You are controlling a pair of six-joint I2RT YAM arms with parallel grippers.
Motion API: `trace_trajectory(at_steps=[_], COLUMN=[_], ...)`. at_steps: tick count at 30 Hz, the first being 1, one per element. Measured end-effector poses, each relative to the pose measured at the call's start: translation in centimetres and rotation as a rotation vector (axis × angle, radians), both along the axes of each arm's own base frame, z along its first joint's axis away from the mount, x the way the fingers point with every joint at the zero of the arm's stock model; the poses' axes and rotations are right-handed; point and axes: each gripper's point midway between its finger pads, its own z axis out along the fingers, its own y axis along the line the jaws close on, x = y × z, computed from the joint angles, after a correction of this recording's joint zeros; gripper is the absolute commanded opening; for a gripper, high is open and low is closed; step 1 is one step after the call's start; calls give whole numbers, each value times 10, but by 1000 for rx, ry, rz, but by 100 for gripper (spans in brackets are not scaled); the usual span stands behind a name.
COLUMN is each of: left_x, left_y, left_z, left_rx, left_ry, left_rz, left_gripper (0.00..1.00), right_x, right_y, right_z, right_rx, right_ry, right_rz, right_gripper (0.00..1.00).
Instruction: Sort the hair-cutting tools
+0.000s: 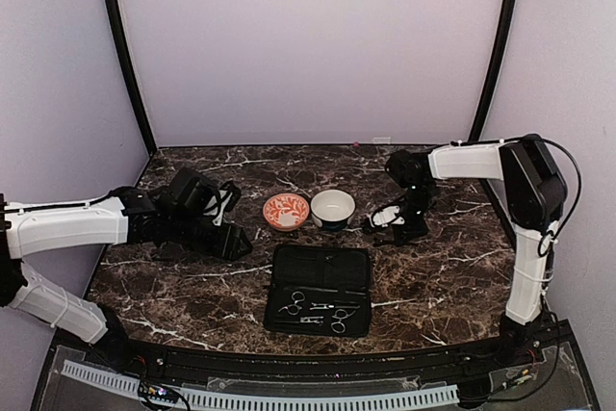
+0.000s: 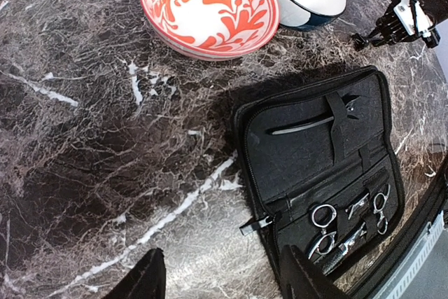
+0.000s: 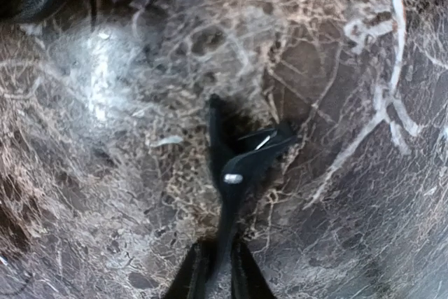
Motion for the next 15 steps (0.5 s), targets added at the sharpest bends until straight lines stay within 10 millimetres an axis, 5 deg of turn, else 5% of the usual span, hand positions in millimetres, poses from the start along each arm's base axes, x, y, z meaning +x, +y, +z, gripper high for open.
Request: trace_trajectory(at_steps=[7,12,15], left_x=[4,3,8], left_y=[-11,-36,-49], left_z=[-5,13,30], left_rx=[9,-16,-13], left_ry=[12,-50,-110], left_rz=[-44,-168,-229], left_gripper=[56,56,56], right_x=[-1,-16,-19], right_y=[1,-2,5], right_z=[1,8,30], right_rx=[56,73,103], right_ry=[-37,-22,-56], right_rz=[-127,-209,-243], right_gripper=[0,0,0])
